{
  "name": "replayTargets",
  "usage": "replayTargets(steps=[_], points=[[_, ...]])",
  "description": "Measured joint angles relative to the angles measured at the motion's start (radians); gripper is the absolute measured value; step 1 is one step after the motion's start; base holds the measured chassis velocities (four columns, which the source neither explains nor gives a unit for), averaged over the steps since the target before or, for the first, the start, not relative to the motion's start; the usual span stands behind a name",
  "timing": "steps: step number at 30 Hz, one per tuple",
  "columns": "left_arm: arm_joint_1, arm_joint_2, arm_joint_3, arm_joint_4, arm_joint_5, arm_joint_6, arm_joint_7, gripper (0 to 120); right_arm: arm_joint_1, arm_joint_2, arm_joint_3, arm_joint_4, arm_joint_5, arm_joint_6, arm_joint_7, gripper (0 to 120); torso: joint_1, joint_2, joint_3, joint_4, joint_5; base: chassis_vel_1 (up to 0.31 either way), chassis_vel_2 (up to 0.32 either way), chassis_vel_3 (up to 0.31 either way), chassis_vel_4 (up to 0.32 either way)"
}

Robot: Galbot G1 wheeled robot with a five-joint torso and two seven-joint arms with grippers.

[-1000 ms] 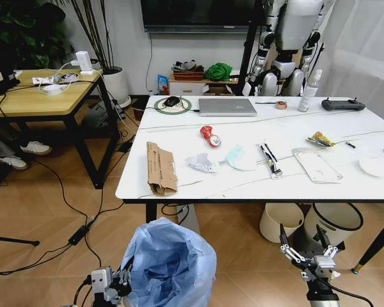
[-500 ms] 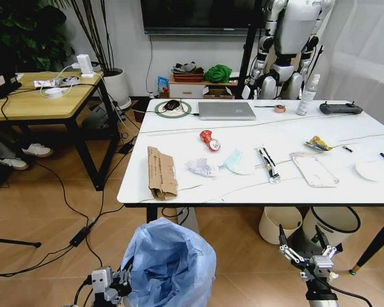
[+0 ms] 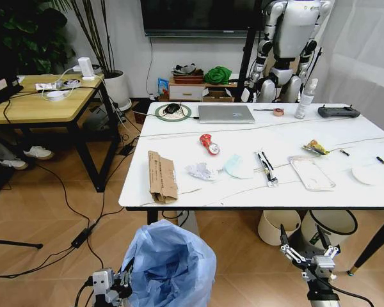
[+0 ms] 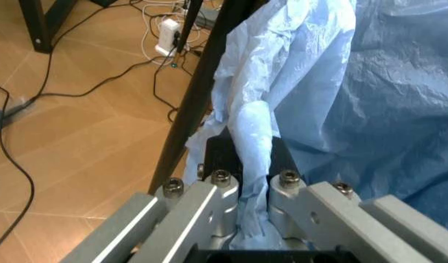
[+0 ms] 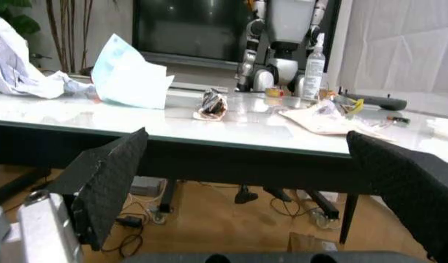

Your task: Pick up the trash bin and place the trash from the table into it.

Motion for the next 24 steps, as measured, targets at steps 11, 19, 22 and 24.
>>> replayTargets(steps=[11, 19, 22, 24], points=[[-0.015, -0.001, 0.005, 0.036, 0.020, -0.011, 0.007, 0, -0.003, 0.000, 0.003, 0.002, 0.002, 0.001, 0.000, 100, 0.024, 0.051, 0.028, 0.0001, 0.0000, 0.000, 0.000, 0.000, 0.000], [-0.015, 0.007, 0.009, 0.031, 0.016, -0.011, 0.004, 0, -0.004, 0.000, 0.003, 0.003, 0.002, 0.001, 0.000, 100, 0.041, 0.092, 0.050, 0.0000, 0.0000, 0.000, 0.000, 0.000, 0.000], [-0.013, 0.008, 0.013, 0.026, 0.022, -0.017, 0.005, 0, -0.004, 0.000, 0.002, 0.005, 0.002, 0.000, 0.000, 100, 0.050, 0.111, 0.061, 0.0001, 0.0000, 0.000, 0.000, 0.000, 0.000], [-0.013, 0.008, 0.015, 0.025, 0.022, -0.023, 0.005, 0, -0.004, 0.000, 0.002, 0.006, 0.002, -0.001, 0.000, 100, 0.052, 0.116, 0.064, 0.0001, 0.0000, 0.000, 0.000, 0.000, 0.000]])
